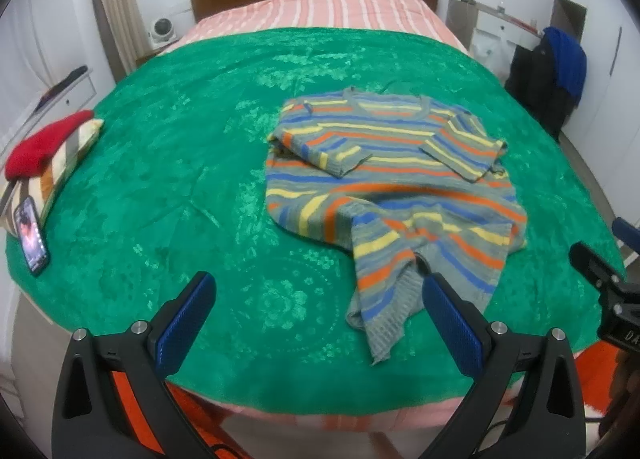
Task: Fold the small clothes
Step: 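Move both tools toward the hem of the striped sweater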
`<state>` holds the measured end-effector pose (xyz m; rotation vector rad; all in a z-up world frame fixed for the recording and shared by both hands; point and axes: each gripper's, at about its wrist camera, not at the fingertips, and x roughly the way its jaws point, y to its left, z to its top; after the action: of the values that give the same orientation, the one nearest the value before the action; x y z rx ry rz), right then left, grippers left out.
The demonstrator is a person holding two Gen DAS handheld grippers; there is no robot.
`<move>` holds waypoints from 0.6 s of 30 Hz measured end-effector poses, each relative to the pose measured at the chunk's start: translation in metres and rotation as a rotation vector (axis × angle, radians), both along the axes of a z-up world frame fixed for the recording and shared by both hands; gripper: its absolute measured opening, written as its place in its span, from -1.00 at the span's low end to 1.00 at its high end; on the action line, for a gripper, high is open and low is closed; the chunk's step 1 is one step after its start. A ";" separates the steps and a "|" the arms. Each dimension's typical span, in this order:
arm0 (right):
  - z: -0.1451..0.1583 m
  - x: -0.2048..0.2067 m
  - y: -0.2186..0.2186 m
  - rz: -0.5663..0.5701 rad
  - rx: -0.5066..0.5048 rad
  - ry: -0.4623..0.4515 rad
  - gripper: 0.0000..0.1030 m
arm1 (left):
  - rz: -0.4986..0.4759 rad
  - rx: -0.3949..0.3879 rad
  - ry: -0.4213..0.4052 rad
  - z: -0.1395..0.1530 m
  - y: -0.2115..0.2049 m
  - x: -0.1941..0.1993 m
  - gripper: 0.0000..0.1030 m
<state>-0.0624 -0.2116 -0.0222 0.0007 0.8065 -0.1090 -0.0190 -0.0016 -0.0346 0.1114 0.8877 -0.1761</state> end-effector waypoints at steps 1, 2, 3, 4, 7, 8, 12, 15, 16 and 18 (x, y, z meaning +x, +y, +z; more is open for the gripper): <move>-0.001 0.000 0.001 0.003 0.001 0.003 0.99 | -0.001 0.005 -0.003 0.000 -0.001 0.000 0.99; -0.002 0.000 0.001 0.006 0.001 0.006 0.99 | -0.001 0.011 -0.005 0.001 -0.002 0.000 0.99; -0.003 0.000 0.002 0.008 0.001 0.009 0.99 | -0.001 0.018 -0.006 0.000 -0.003 0.000 0.99; -0.004 0.000 0.002 0.009 0.001 0.011 0.99 | -0.002 0.023 -0.007 0.000 -0.003 0.000 0.99; -0.005 0.000 0.003 0.008 0.002 0.016 0.99 | -0.004 0.030 -0.004 -0.002 -0.004 0.000 0.99; -0.006 0.000 0.003 0.008 0.001 0.015 0.99 | -0.005 0.032 -0.003 -0.002 -0.004 0.000 0.99; -0.006 0.000 0.003 0.010 0.001 0.017 0.99 | -0.002 0.035 -0.003 -0.002 -0.003 0.000 0.99; -0.008 0.001 0.004 0.016 0.004 0.022 0.99 | 0.003 0.035 -0.004 -0.002 -0.002 0.001 0.99; -0.008 0.001 0.004 0.019 0.004 0.023 0.99 | 0.005 0.033 -0.001 -0.003 -0.001 0.001 0.99; -0.009 0.001 0.005 0.023 0.005 0.024 0.99 | 0.005 0.020 0.011 -0.005 0.000 0.002 0.99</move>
<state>-0.0614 -0.2065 -0.0315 -0.0051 0.8310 -0.0854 -0.0169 -0.0021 -0.0394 0.1267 0.9009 -0.1635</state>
